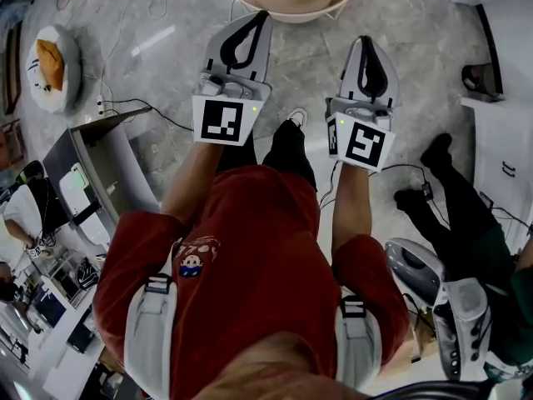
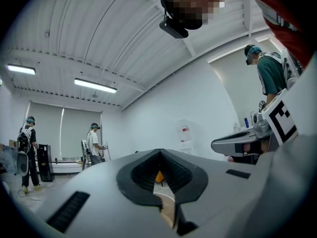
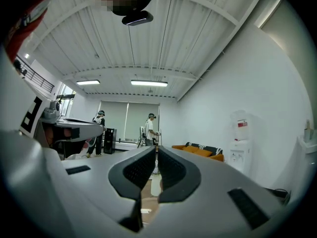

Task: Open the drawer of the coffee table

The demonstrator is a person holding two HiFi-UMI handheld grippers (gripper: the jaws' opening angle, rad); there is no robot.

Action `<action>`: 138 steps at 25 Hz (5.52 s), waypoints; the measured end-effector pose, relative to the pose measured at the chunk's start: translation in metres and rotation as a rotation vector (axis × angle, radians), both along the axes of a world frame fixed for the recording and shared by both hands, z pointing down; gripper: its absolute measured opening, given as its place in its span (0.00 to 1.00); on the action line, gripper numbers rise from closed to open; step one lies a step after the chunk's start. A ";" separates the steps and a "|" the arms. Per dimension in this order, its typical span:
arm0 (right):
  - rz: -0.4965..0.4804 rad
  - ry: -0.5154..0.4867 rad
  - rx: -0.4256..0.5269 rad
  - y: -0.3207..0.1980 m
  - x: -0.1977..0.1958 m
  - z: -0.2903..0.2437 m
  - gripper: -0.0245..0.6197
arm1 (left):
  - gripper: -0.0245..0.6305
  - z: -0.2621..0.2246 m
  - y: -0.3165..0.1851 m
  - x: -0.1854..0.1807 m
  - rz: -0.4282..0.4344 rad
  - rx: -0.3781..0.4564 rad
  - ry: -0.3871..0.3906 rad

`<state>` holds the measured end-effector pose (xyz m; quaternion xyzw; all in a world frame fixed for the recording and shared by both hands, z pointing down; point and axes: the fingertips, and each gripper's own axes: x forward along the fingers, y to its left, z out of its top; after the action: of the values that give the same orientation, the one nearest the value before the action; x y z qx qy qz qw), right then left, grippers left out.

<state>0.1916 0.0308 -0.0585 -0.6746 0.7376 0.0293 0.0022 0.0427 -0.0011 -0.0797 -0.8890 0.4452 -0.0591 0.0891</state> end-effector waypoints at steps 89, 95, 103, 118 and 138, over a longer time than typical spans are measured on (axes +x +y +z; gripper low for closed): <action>-0.329 -1.345 0.059 -0.315 -0.101 0.950 0.53 | 0.06 0.883 -0.213 -0.108 -0.050 -0.062 0.045; -0.319 -1.385 0.067 -0.290 -0.104 0.950 0.52 | 0.06 0.876 -0.210 -0.112 -0.060 -0.046 0.045; -0.291 -1.330 0.028 -0.238 -0.115 0.946 0.51 | 0.06 0.859 -0.197 -0.114 -0.077 -0.029 0.079; -0.279 -1.295 -0.008 -0.144 -0.133 0.940 0.51 | 0.06 0.827 -0.171 -0.129 -0.136 -0.011 0.170; -0.247 -1.225 -0.075 -0.115 -0.141 0.939 0.51 | 0.06 0.822 -0.161 -0.132 -0.130 0.002 0.155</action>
<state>0.0508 -0.0846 0.8807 -0.4783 0.6755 -0.3892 0.4042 -0.0890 -0.1619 0.7427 -0.8602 0.5074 0.0047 0.0510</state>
